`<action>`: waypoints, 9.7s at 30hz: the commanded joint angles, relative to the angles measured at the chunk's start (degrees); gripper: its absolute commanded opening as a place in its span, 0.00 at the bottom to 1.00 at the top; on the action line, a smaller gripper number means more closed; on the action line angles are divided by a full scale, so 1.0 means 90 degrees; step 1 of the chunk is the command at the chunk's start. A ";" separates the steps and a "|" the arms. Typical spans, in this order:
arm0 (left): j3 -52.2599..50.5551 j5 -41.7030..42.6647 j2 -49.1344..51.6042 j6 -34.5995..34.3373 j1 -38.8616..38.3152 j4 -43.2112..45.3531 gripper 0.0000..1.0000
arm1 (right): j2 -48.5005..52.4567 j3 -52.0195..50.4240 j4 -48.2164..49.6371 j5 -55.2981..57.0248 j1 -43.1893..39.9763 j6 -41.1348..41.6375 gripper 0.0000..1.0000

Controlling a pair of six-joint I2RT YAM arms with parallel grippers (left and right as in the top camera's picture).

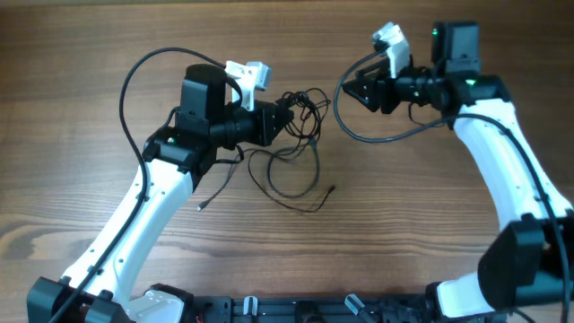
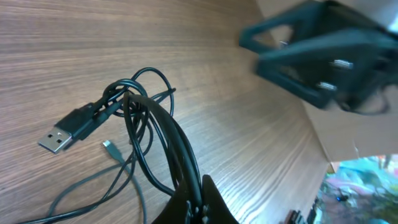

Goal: Untangle cables

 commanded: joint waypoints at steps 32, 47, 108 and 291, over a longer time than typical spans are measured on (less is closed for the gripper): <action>0.0005 0.0580 -0.0046 -0.5032 0.0323 0.0408 0.04 | 0.1197 -0.3604 0.7303 -0.0080 0.0631 0.6390 0.88; 0.0005 0.2130 -0.0136 -0.4877 0.0158 0.1110 0.04 | 0.1591 -0.3470 0.8223 0.1049 0.0248 0.6547 0.83; 0.0005 -0.1251 0.1331 -0.3563 0.0209 -0.0197 1.00 | 0.1338 0.1809 -0.1202 0.4449 0.0634 0.4563 1.00; 0.1870 -0.2013 0.0687 -0.1020 -0.1112 -0.2458 0.04 | -0.0170 -0.2900 0.6210 -0.2698 -0.0896 0.7130 0.20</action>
